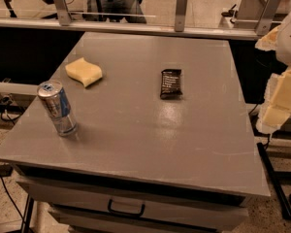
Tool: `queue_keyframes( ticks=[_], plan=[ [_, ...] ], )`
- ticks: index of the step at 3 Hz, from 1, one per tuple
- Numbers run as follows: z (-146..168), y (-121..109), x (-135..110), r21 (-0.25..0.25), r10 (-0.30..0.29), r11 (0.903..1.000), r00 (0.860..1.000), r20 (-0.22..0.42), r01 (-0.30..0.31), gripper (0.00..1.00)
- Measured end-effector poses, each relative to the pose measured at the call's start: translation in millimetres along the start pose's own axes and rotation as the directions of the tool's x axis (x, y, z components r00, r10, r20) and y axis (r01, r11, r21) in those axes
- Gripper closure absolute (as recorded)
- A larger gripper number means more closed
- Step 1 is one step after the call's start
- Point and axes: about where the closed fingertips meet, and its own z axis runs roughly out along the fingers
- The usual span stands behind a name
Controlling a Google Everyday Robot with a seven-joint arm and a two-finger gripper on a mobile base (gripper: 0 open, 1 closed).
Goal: Move rxbar chocolate near sponge
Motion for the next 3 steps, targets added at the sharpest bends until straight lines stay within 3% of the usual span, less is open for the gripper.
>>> queue_keyframes(
  ticks=[1, 2, 3],
  plan=[
    [0, 0, 0, 0.0, 0.0, 1.0, 1.0, 0.0, 0.0, 0.0],
    [13, -13, -18, -0.008, -0.036, 0.9993, 0.998, 0.046, 0.037, 0.0],
    [38, -41, -56, -0.015, -0.103, 0.9944, 0.989, 0.105, 0.105, 0.0]
  ],
)
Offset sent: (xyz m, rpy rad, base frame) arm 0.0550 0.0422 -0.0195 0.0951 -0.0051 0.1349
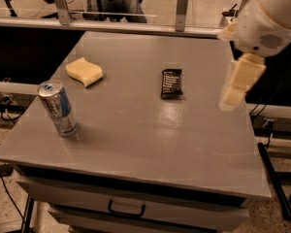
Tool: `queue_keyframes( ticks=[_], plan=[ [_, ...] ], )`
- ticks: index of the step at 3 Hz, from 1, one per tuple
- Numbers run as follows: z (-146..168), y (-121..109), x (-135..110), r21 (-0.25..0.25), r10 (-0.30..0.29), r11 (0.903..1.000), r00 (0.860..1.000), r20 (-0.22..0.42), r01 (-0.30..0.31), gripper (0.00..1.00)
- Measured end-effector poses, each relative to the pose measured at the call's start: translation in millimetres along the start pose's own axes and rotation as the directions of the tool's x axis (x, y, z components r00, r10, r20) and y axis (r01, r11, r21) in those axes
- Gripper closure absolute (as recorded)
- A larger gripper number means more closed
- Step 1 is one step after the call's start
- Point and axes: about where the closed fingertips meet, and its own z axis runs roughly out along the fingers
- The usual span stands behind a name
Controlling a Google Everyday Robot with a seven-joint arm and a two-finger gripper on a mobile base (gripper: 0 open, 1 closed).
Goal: Move rxbar chocolate near sponge
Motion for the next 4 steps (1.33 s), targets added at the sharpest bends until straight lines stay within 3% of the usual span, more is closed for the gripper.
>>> queue_keyframes(
  ticks=[1, 2, 3, 4],
  plan=[
    [44, -47, -39, -0.023, -0.08, 0.9964, 0.994, 0.07, 0.081, 0.0],
    [45, -48, -39, -0.021, -0.09, 0.9956, 0.994, 0.067, 0.091, 0.0],
    [67, -79, -39, -0.049, -0.154, 0.9863, 0.985, 0.075, 0.158, 0.0],
    [96, -114, -33, -0.058, -0.154, 0.9849, 0.978, 0.137, 0.163, 0.0]
  ],
)
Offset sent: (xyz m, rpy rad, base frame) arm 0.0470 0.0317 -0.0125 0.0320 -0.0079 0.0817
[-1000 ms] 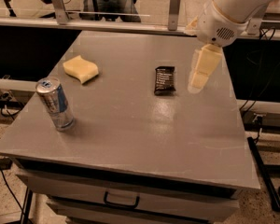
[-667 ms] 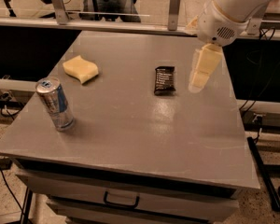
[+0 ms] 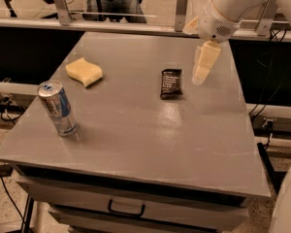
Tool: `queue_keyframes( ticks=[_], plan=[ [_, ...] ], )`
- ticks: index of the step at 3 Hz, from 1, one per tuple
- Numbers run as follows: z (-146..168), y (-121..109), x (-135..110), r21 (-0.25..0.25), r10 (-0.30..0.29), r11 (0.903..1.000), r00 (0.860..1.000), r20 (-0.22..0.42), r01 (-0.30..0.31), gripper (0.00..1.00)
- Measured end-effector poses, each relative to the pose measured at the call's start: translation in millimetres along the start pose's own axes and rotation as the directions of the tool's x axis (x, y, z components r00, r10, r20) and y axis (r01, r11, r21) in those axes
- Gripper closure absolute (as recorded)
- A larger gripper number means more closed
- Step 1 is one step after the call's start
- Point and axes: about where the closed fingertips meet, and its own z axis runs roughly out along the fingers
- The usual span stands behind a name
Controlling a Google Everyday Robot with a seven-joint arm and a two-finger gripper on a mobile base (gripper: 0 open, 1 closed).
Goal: Move rxbar chocolate near sponge
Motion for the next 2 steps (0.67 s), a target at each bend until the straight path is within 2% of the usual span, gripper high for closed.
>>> queue_keyframes(
  ticks=[1, 2],
  plan=[
    [27, -17, 14, -0.001, 0.023, 0.9997, 0.999, 0.038, -0.023, 0.0],
    [59, -20, 16, -0.052, 0.026, 0.9983, 0.998, 0.055, -0.024, 0.0]
  ],
)
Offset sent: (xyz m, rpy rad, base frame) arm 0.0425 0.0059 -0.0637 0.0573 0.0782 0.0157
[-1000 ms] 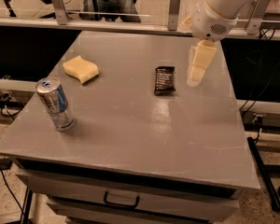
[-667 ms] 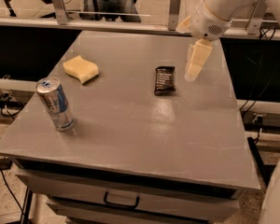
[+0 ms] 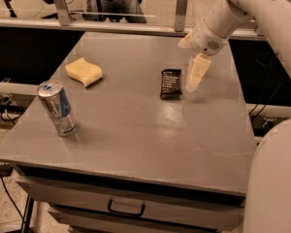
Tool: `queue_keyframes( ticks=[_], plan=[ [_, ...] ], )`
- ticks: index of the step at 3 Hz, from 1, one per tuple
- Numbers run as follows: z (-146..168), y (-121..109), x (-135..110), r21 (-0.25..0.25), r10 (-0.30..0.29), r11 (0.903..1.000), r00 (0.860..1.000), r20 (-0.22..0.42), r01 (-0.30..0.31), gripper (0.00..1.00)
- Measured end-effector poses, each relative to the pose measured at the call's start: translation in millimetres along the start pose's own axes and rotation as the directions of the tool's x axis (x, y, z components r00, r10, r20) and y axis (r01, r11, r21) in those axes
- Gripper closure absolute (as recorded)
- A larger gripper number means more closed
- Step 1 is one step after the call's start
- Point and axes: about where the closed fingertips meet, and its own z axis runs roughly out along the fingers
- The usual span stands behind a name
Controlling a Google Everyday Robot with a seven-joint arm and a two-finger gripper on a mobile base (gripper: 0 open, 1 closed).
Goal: Move rxbar chocolate near sponge
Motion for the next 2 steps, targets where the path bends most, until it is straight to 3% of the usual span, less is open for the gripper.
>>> queue_keyframes(
  ticks=[1, 2],
  plan=[
    [35.6, 3.4, -10.3, -0.054, -0.007, 0.9985, 1.0, 0.008, 0.007, 0.0],
    [35.6, 3.4, -10.3, -0.054, -0.007, 0.9985, 1.0, 0.008, 0.007, 0.0]
  ],
)
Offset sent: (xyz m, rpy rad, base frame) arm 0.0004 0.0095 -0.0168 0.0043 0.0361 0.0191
